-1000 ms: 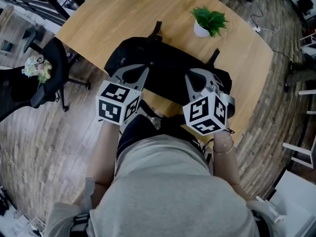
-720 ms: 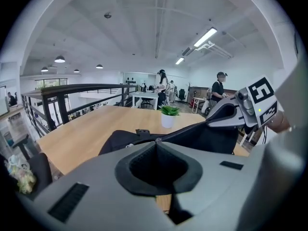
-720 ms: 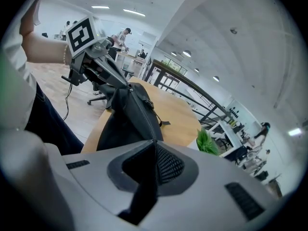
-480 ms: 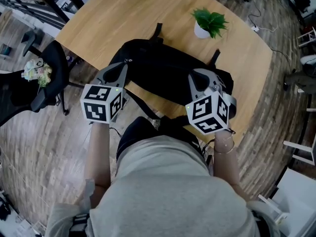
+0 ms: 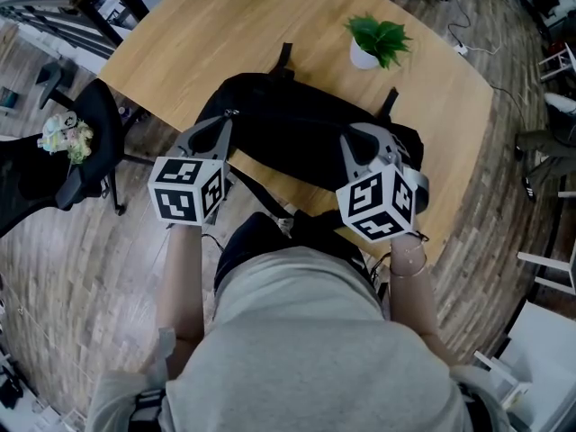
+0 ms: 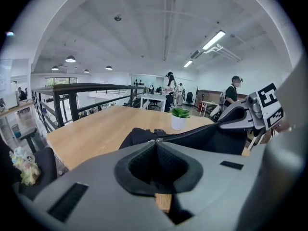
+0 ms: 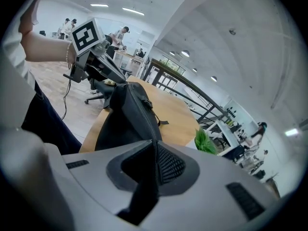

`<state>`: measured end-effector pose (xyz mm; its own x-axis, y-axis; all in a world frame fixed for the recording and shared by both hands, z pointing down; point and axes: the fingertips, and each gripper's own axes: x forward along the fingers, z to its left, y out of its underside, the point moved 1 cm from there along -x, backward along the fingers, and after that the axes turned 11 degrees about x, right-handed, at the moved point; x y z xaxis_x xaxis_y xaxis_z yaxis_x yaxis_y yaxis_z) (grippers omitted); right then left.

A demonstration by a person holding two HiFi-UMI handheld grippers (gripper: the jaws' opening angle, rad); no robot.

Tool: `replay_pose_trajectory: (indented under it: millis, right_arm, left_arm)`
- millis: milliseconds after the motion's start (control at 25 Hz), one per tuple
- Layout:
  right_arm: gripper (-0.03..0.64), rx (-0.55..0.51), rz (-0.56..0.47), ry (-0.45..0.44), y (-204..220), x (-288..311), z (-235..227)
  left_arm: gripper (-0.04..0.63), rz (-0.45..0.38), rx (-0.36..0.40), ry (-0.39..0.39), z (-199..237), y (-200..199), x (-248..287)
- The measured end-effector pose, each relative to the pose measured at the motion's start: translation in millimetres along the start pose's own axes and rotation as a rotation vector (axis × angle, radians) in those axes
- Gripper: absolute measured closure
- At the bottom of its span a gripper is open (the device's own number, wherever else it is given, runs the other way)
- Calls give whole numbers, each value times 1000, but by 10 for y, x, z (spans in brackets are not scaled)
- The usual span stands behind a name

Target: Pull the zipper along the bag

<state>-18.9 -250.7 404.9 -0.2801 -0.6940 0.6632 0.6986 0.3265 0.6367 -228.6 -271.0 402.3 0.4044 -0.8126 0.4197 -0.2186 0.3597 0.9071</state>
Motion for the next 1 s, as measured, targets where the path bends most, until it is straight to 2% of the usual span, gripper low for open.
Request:
replay_pose_trajectory:
  millis: [280,480,560,800,1000]
  right_arm:
    - [541,31,-3,12,-2,7,-14]
    - [493,98,-26,-2,-10,-39,-20]
    - [474,141,-52,-9,-36,-87,-40]
    - [474,344,-186,-26,-155,-348,-172]
    - [477,534,-342,-69,-247,-501,-210]
  left_arm:
    - [574,-10,-2,-31,-20,-48,21]
    - [574,-80,-31,-13,-102,-202,3]
    - [574,-100,-37,15,-181,-278,22]
    - [574,-144,-20,123,-569,-486,89]
    - [575,-148,-24,268,-992,-500,152]
